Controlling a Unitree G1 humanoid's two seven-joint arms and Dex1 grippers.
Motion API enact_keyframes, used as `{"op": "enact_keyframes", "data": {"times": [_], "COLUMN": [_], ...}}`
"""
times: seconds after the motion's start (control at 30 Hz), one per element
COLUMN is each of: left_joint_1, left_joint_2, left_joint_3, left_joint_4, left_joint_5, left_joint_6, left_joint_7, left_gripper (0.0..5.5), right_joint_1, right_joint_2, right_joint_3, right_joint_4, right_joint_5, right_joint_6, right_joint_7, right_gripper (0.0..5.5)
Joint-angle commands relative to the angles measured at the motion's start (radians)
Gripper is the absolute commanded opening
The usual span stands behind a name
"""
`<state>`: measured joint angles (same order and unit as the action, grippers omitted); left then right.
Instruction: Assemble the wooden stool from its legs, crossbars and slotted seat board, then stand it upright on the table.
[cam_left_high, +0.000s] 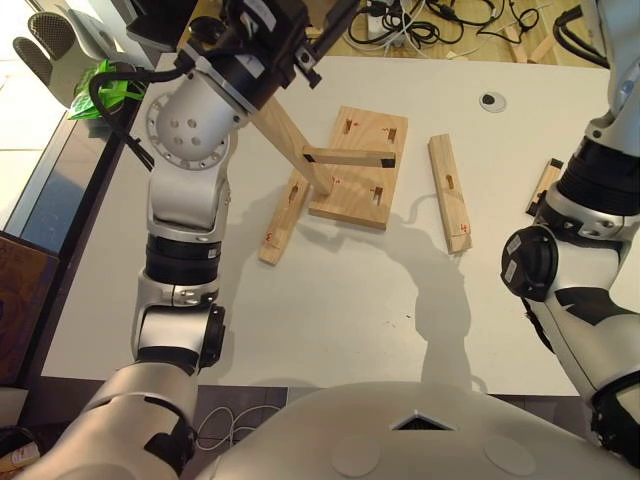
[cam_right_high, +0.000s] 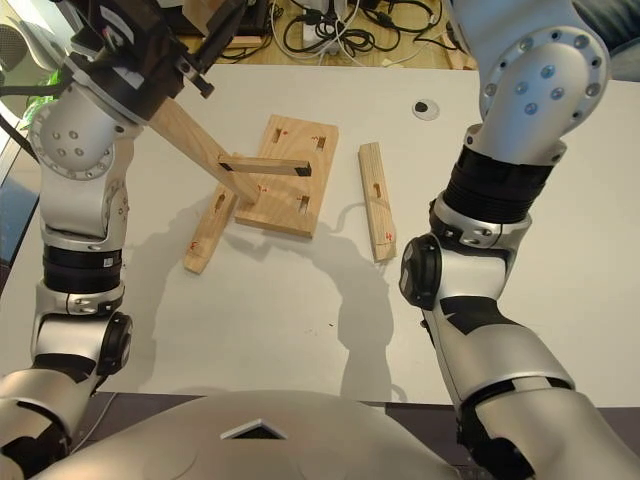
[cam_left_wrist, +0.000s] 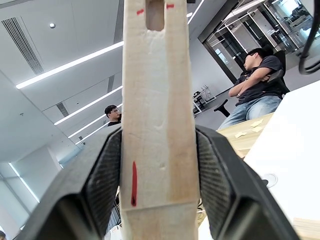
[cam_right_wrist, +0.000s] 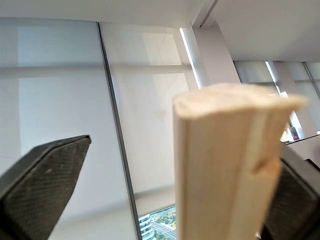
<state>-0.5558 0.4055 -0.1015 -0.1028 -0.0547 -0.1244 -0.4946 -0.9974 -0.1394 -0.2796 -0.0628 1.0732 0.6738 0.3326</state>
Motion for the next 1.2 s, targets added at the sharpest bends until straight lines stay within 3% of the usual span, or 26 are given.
{"op": "enact_keyframes", "data": {"times": [0.03, 0.67, 1.2], "left_joint_1": [0.01, 0.032, -0.055], "left_joint_2": [0.002, -0.008, 0.052], "left_joint_3": [-0.003, -0.004, 0.049], "left_joint_4": [-0.004, -0.015, 0.133], "left_joint_5": [0.018, 0.035, 0.083], "left_joint_6": [-0.026, -0.032, -0.129], "left_joint_7": [-0.011, -0.011, -0.016], "left_gripper": [2.06, 2.06, 2.06], "right_joint_1": [-0.001, 0.037, 0.112], "right_joint_2": [-0.008, -0.027, -0.058], "right_joint_3": [-0.014, -0.026, -0.006], "right_joint_4": [-0.018, -0.03, -0.071], "right_joint_5": [0.066, 0.15, 0.192], "right_joint_6": [0.044, 0.069, 0.127], "right_joint_7": [-0.019, -0.064, -0.043], "right_gripper": [4.43, 1.4, 1.3]}}
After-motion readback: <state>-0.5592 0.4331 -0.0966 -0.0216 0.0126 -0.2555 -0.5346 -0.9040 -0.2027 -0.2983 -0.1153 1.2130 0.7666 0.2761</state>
